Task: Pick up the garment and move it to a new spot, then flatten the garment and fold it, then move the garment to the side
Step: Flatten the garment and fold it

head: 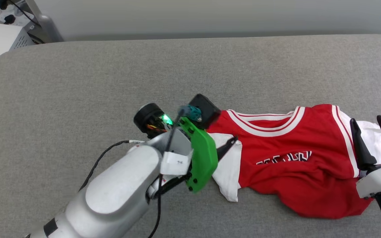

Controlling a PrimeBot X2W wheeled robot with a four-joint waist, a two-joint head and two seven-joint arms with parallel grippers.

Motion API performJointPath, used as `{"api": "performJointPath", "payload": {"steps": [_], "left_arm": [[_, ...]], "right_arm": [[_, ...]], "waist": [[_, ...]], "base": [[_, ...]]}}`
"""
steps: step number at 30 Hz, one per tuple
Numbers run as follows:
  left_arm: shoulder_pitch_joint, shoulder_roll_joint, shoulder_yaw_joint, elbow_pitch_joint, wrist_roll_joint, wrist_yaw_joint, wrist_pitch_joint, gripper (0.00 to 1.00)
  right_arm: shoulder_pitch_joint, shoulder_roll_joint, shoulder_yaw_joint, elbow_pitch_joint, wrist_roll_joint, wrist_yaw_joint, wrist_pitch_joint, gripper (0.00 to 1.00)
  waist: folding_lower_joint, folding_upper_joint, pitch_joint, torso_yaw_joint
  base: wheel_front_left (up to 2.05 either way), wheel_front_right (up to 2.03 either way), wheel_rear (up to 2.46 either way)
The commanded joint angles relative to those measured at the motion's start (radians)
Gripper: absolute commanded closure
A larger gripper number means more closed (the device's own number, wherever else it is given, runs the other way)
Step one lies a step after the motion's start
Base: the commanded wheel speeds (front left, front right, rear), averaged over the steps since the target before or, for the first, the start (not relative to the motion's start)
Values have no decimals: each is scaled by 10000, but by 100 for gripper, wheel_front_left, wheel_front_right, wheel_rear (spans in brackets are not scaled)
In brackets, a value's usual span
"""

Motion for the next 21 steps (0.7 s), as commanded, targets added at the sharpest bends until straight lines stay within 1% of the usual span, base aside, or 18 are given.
{"api": "performJointPath", "payload": {"steps": [1, 2, 5, 12, 16, 21], "left_arm": [[-402, 115, -425, -8, -251, -25, 391, 0], [-605, 181, -878, -15, -381, -25, 740, 0], [-930, 236, -1801, -5, -658, -25, 1249, 0], [-1214, 283, -3438, 469, -527, -26, 1333, 0], [-1330, 372, -4071, 999, -359, -26, 1391, 0], [-1306, 423, -4409, 1747, -220, -26, 1623, 0]], "right_arm": [[110, 73, -51, -151, -98, -7, 41, 0], [99, 133, -76, -220, -125, -7, 72, 0], [48, 215, -140, -342, -186, -7, 100, 0], [-174, 326, -255, -510, -222, -7, 58, 0], [-393, 356, -235, -567, -222, -7, 16, 0], [-623, 373, -137, -487, -219, -7, -46, 0]], "waist": [[0, -1, 213, -171], [0, -1, 307, -226], [0, -1, 572, -353], [0, -1, 1397, -614], [0, -1, 1861, -737], [0, -1, 2198, -823]], "base": [[0, 0, 0], [0, 0, 0], [0, 0, 0], [0, 0, 0], [0, 0, 0], [0, 0, 0]]}}
